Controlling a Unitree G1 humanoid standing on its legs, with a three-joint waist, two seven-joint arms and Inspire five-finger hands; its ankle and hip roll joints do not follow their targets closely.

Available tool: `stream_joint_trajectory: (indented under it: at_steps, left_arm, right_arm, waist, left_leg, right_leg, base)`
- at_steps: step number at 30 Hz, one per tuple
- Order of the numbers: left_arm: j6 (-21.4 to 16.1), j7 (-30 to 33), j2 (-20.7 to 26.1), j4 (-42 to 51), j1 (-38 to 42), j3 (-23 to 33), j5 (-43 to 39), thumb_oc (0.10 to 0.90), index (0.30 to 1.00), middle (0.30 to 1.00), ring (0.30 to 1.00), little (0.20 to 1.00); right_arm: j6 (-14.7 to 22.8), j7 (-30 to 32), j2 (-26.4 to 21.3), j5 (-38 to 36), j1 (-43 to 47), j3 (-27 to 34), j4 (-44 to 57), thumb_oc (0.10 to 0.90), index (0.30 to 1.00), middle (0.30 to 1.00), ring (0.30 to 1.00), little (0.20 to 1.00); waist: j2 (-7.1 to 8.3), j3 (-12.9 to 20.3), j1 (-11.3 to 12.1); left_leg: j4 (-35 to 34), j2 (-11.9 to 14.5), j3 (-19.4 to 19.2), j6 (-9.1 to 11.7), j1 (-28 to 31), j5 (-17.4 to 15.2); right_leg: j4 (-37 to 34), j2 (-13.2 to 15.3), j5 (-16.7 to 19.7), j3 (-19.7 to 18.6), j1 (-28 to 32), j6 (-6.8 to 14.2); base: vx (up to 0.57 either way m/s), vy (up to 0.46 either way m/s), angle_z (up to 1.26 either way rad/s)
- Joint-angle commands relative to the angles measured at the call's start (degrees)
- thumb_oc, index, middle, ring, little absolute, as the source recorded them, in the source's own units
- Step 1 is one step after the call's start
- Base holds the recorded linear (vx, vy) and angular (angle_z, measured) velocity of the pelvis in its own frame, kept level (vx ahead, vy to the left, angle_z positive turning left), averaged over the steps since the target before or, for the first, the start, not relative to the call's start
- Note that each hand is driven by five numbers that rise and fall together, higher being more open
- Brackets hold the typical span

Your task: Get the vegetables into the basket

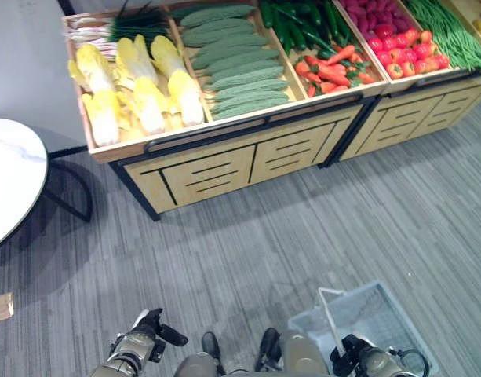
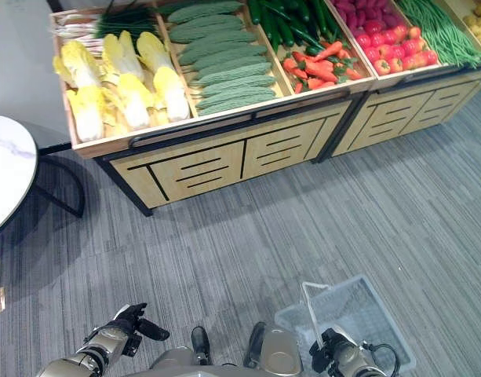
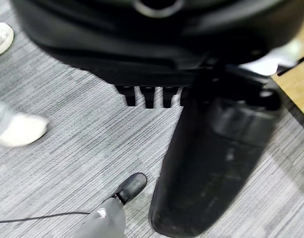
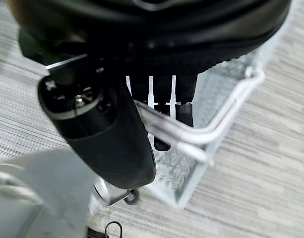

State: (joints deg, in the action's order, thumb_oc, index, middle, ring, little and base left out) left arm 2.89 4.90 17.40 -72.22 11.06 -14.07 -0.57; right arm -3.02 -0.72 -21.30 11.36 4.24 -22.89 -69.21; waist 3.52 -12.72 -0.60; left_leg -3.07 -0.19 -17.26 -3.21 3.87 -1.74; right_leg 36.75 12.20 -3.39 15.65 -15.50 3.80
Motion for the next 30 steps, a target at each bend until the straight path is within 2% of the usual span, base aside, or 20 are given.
stream_joint_trajectory:
  at_steps: [1, 2, 3, 4, 7, 10, 12, 13, 16, 18, 20, 23, 25, 26, 28, 29, 30]
  left_arm:
    - [-0.3, 0.9, 1.9, 0.4, 0.7, 0.2, -0.1, 0.9, 1.0, 1.0, 1.0, 1.0]
    - [-0.4, 1.0, 1.9, 0.5, 0.9, -0.1, 0.0, 0.9, 1.0, 1.0, 1.0, 1.0]
    - [-0.4, 1.0, 1.9, 0.5, 0.9, -0.1, 0.0, 0.9, 1.0, 1.0, 1.0, 1.0]
    - [-0.5, 1.2, 1.9, 0.4, 1.6, -0.4, 0.1, 0.9, 1.0, 1.0, 1.0, 1.0]
    - [-0.7, 1.3, 1.7, 0.0, 2.1, -1.0, 0.5, 0.9, 1.0, 1.0, 1.0, 1.0]
    - [-0.7, 1.1, 1.4, -0.5, 1.6, -0.9, 1.0, 0.9, 1.0, 1.0, 1.0, 1.0]
    - [-0.7, 1.0, 0.9, -0.6, 1.1, -0.8, 1.1, 0.9, 1.0, 1.0, 1.0, 1.0]
    - [-0.7, 1.0, 0.3, -0.7, 0.7, -0.7, 0.7, 0.9, 1.0, 1.0, 1.0, 1.0]
    - [-0.6, 0.9, -0.4, -1.0, 0.1, -0.6, 0.6, 0.9, 1.0, 1.0, 1.0, 1.0]
    - [-0.4, 0.8, -1.1, -1.3, -0.2, -0.6, 0.4, 0.9, 1.0, 1.0, 1.0, 1.0]
    - [-0.2, 0.7, -1.5, -0.9, -0.5, -0.3, -0.3, 0.9, 1.0, 1.0, 1.0, 1.0]
    - [0.0, 0.7, -1.7, -0.6, -0.7, 0.0, -1.4, 0.9, 1.0, 1.0, 1.0, 1.0]
    - [0.1, 1.1, -1.9, -0.6, -0.7, 0.1, -2.0, 0.9, 1.0, 1.0, 1.0, 1.0]
    - [0.3, 1.0, -2.0, -0.7, -0.8, 0.2, -2.1, 0.9, 1.0, 1.0, 1.0, 1.0]
    - [0.5, 1.0, -2.3, -0.7, -1.0, 0.2, -2.1, 0.9, 1.0, 1.0, 1.0, 1.0]
    - [0.5, 0.9, -2.5, -0.8, -1.3, 0.2, -1.6, 0.9, 1.0, 1.0, 1.0, 1.0]
    - [0.6, 1.0, -2.7, -0.8, -1.6, 0.1, -1.3, 0.9, 1.0, 1.0, 1.0, 1.0]
  right_arm:
    - [1.6, -0.6, 2.1, -0.9, 1.1, -2.2, 1.0, 0.4, 0.3, 0.3, 0.3, 0.3]
    - [1.6, -0.5, 2.3, -0.9, 1.3, -2.4, 1.1, 0.4, 0.3, 0.3, 0.3, 0.3]
    - [1.6, -0.5, 2.3, -0.9, 1.3, -2.4, 1.1, 0.4, 0.3, 0.3, 0.3, 0.3]
    - [1.8, -0.2, 2.5, -1.2, 1.7, -2.5, 1.1, 0.4, 0.3, 0.3, 0.3, 0.3]
    - [1.8, -0.3, 2.9, -1.3, 1.4, -2.2, 1.4, 0.4, 0.3, 0.3, 0.3, 0.3]
    - [1.8, -0.4, 3.1, -1.0, 0.6, -2.2, 1.8, 0.4, 0.3, 0.3, 0.3, 0.3]
    - [1.8, -0.4, 2.8, -0.8, 0.6, -2.1, 1.5, 0.4, 0.3, 0.3, 0.3, 0.3]
    - [1.8, -0.3, 2.4, -0.7, 0.7, -2.0, 1.1, 0.4, 0.3, 0.3, 0.3, 0.3]
    - [1.8, -0.2, 1.9, -0.9, 0.5, -1.6, 0.7, 0.4, 0.3, 0.3, 0.3, 0.3]
    - [1.7, -0.3, 1.2, -1.1, 0.5, -1.6, 0.0, 0.4, 0.3, 0.3, 0.3, 0.3]
    - [1.6, -0.3, 0.6, -1.1, 0.9, -1.9, 0.1, 0.4, 0.3, 0.3, 0.3, 0.3]
    - [1.5, -0.5, -0.1, -1.5, 1.1, -2.1, 0.6, 0.4, 0.3, 0.3, 0.3, 0.3]
    - [1.6, -0.5, -0.4, -1.9, 1.5, -2.3, 0.7, 0.4, 0.3, 0.3, 0.3, 0.3]
    - [1.5, -0.6, -0.5, -1.8, 1.5, -2.4, 0.6, 0.4, 0.3, 0.3, 0.3, 0.3]
    - [1.2, -0.8, -0.9, -1.5, 1.7, -2.6, 0.3, 0.4, 0.3, 0.3, 0.3, 0.3]
    - [1.1, -0.9, -1.0, -1.5, 1.7, -2.4, 0.4, 0.4, 0.3, 0.3, 0.3, 0.3]
    - [1.0, -0.9, -1.2, -1.5, 1.9, -2.5, 0.6, 0.4, 0.3, 0.3, 0.3, 0.3]
  waist:
    - [0.42, -3.4, 0.1]
    - [0.46, -3.5, 0.4]
    - [0.35, -3.5, 0.3]
    - [0.61, -3.8, 0.6]
    - [1.13, -3.8, 0.4]
    - [1.58, -3.1, 0.0]
    - [1.18, -2.2, -0.3]
    - [0.45, -1.3, -0.7]
    - [-0.31, -0.2, -0.9]
    - [-0.99, 0.9, -1.1]
    - [-1.2, 1.1, -1.1]
    - [-0.54, 0.1, -0.6]
    - [-0.13, -0.8, -0.1]
    - [0.17, -0.8, -0.1]
    - [0.63, -0.8, -0.5]
    - [0.54, -0.1, -0.9]
    - [0.43, 0.3, -1.1]
  left_leg:
    - [-0.9, -1.5, 4.7, -2.8, -0.6, -4.9]
    - [-0.9, -1.4, 4.9, -2.6, -0.9, -4.7]
    - [-0.9, -1.3, 5.0, -2.6, -0.9, -4.7]
    - [-0.5, -1.3, 5.4, -2.5, -1.7, -4.4]
    - [0.1, -1.6, 5.9, -2.2, -1.4, -4.8]
    - [-0.8, -2.2, 6.8, -1.5, 0.2, -5.1]
    - [-1.9, -2.1, 7.4, -1.1, 1.3, -5.0]
    - [-1.9, -1.4, 8.6, -0.3, 2.2, -5.3]
    - [-1.9, -0.5, 9.1, 0.6, 3.2, -5.5]
    - [1.3, 0.6, 9.8, 1.9, 3.0, -6.4]
    - [6.6, 1.3, 10.2, 3.5, 1.6, -5.9]
    - [20.8, 1.6, 11.8, 6.9, -4.5, -0.5]
    - [27.2, 1.9, 12.5, 7.7, -7.3, 1.4]
    - [27.1, 2.1, 12.0, 7.3, -7.9, 1.7]
    - [20.6, 2.4, 9.9, 6.2, -7.2, 0.4]
    - [13.6, 2.5, 9.1, 5.6, -6.2, -1.0]
    - [8.4, 2.1, 9.3, 5.2, -4.8, -0.6]
  right_leg:
    - [-20.1, -5.4, 8.4, -8.9, 4.3, 3.1]
    - [-24.8, -5.8, 8.8, -9.4, 4.4, 3.3]
    - [-25.4, -6.0, 9.1, -9.3, 4.8, 3.3]
    - [-32.9, -6.9, 10.8, -11.8, 3.6, 3.6]
    - [-39.8, -7.6, 12.2, -13.6, 3.7, 4.6]
    - [-40.4, -8.1, 11.4, -12.2, 5.6, 4.9]
    - [-39.9, -8.6, 11.1, -12.5, 6.7, 4.5]
    - [-39.4, -9.6, 9.7, -13.4, 7.5, 3.6]
    - [-39.5, -10.2, 8.5, -12.8, 8.5, 2.8]
    - [-38.9, -10.8, 5.9, -11.4, 10.0, 1.3]
    - [-38.5, -11.0, 4.2, -10.1, 11.4, 0.2]
    - [-40.0, -11.1, 3.6, -8.5, 15.0, -1.8]
    - [-40.4, -11.5, 3.2, -7.7, 16.8, -2.9]
    - [-40.8, -11.4, 2.9, -7.4, 17.3, -3.1]
    - [-41.1, -10.7, 2.6, -6.5, 18.2, -2.9]
    - [-41.3, -10.5, 2.5, -6.0, 18.0, -2.6]
    - [-40.9, -10.4, 2.3, -5.9, 17.9, -2.5]
  base:
    - [-0.02, 0.034, 0.62]
    - [-0.02, 0.005, 0.64]
    - [-0.03, -0.043, 0.34]
    - [-0.02, -0.065, 0.2]
    - [0.06, -0.109, 0.3]
    - [0.2, -0.197, 0.39]
    - [0.26, -0.268, 0.46]
    - [0.27, -0.301, 0.24]
    - [0.27, -0.298, 0.29]
    - [0.27, -0.418, 0.22]
    - [0.18, -0.352, 0.3]
    - [0.07, -0.307, 0.3]
    - [0.03, -0.276, 0.19]
    - [0.03, -0.229, 0.12]
    - [0.02, -0.135, 0.22]
    - [0.03, -0.053, 0.37]
    - [0.01, -0.024, 0.29]
